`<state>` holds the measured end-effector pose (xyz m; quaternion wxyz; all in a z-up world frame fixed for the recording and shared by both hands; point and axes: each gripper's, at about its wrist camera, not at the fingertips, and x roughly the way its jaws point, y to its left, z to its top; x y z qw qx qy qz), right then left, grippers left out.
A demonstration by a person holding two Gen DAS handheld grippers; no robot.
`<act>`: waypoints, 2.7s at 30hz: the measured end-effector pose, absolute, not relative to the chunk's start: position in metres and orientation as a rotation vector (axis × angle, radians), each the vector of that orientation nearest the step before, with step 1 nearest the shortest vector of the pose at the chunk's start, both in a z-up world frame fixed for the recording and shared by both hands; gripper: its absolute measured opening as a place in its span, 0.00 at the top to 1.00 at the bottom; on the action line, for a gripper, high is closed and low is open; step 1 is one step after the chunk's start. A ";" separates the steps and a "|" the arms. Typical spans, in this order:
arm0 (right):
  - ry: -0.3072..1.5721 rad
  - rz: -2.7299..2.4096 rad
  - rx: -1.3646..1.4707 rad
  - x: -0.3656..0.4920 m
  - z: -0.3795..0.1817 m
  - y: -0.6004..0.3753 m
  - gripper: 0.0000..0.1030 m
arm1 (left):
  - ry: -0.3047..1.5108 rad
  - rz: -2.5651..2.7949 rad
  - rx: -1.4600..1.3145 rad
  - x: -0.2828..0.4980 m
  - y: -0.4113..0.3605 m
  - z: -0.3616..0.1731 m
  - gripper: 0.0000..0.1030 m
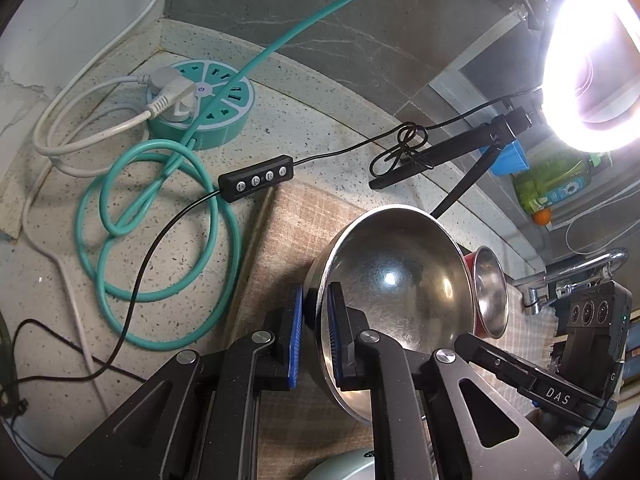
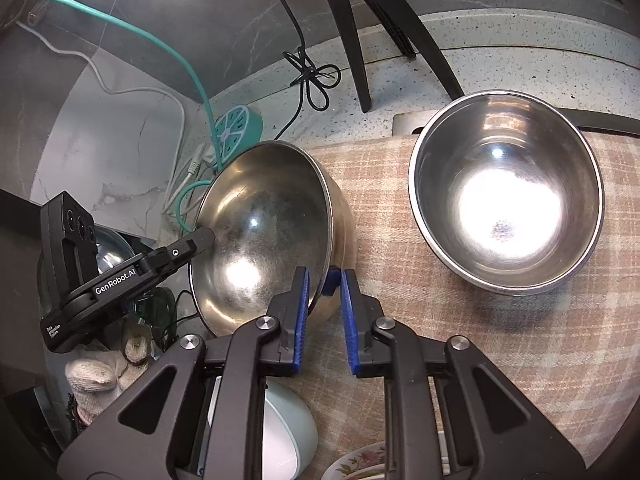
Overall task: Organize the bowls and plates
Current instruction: 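Lift the large steel bowl, set it on the cloth by the faucet, open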
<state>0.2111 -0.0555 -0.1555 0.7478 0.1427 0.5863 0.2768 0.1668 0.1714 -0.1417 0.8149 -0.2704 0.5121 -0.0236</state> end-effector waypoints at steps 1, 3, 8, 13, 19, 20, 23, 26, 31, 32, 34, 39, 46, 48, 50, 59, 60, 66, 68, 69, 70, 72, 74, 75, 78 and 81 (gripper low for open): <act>1.281 0.607 0.310 0.210 -0.155 -0.056 0.84 | 1.093 -0.050 -0.574 0.166 0.171 -0.141 0.90; 1.279 0.608 0.313 0.208 -0.153 -0.057 0.84 | 1.093 -0.051 -0.570 0.164 0.169 -0.140 0.90; 1.264 0.616 0.321 0.202 -0.145 -0.063 0.84 | 1.077 -0.058 -0.567 0.156 0.165 -0.134 0.90; 1.243 0.625 0.317 0.192 -0.133 -0.071 0.84 | 1.046 -0.063 -0.548 0.148 0.158 -0.120 0.90; 1.220 0.633 0.324 0.179 -0.120 -0.086 0.84 | 1.010 -0.085 -0.532 0.137 0.146 -0.102 0.90; 1.216 0.632 0.327 0.177 -0.118 -0.089 0.84 | 1.007 -0.088 -0.528 0.136 0.144 -0.100 0.90; 1.204 0.632 0.325 0.169 -0.111 -0.099 0.84 | 0.995 -0.102 -0.520 0.131 0.137 -0.092 0.90; 1.196 0.629 0.324 0.161 -0.105 -0.109 0.84 | 0.987 -0.118 -0.521 0.126 0.129 -0.086 0.90; 1.180 0.619 0.324 0.148 -0.096 -0.128 0.84 | 0.972 -0.148 -0.507 0.118 0.113 -0.075 0.90; 1.179 0.615 0.326 0.147 -0.095 -0.132 0.84 | 0.970 -0.156 -0.500 0.117 0.108 -0.072 0.90; 1.174 0.607 0.332 0.143 -0.093 -0.142 0.84 | 0.966 -0.168 -0.497 0.114 0.099 -0.069 0.90; 1.160 0.582 0.343 0.136 -0.086 -0.169 0.84 | 0.965 -0.202 -0.488 0.110 0.076 -0.065 0.90; 1.146 0.526 0.355 0.128 -0.082 -0.218 0.84 | 0.978 -0.261 -0.461 0.115 0.031 -0.065 0.90; 1.149 0.506 0.360 0.127 -0.083 -0.234 0.84 | 0.984 -0.280 -0.455 0.118 0.016 -0.065 0.90; 1.154 0.490 0.365 0.127 -0.085 -0.247 0.84 | 0.993 -0.298 -0.446 0.121 0.001 -0.068 0.90; 1.183 0.399 0.380 0.131 -0.106 -0.309 0.84 | 1.057 -0.363 -0.398 0.135 -0.065 -0.090 0.90; 1.186 0.392 0.381 0.131 -0.108 -0.314 0.84 | 1.066 -0.366 -0.393 0.137 -0.070 -0.092 0.90; 1.199 0.355 0.385 0.139 -0.120 -0.339 0.84 | 1.113 -0.379 -0.371 0.148 -0.097 -0.106 0.90; 1.205 0.342 0.383 0.141 -0.124 -0.347 0.84 | 1.126 -0.383 -0.364 0.151 -0.105 -0.109 0.90; 1.208 0.336 0.385 0.142 -0.127 -0.351 0.84 | 1.134 -0.386 -0.359 0.152 -0.109 -0.112 0.90; 1.209 0.332 0.386 0.144 -0.129 -0.353 0.84 | 1.141 -0.388 -0.355 0.153 -0.112 -0.113 0.90; 1.214 0.324 0.393 0.146 -0.134 -0.360 0.84 | 1.155 -0.394 -0.346 0.154 -0.119 -0.118 0.90; 1.220 0.320 0.394 0.148 -0.137 -0.362 0.84 | 1.165 -0.394 -0.332 0.156 -0.125 -0.121 0.90; 1.223 0.317 0.393 0.150 -0.139 -0.363 0.84 | 1.169 -0.393 -0.331 0.157 -0.126 -0.123 0.90; 1.233 0.309 0.392 0.154 -0.146 -0.366 0.84 | 1.179 -0.394 -0.322 0.159 -0.130 -0.127 0.90; 1.232 0.310 0.392 0.156 -0.148 -0.367 0.84 | 1.179 -0.389 -0.312 0.160 -0.133 -0.128 0.89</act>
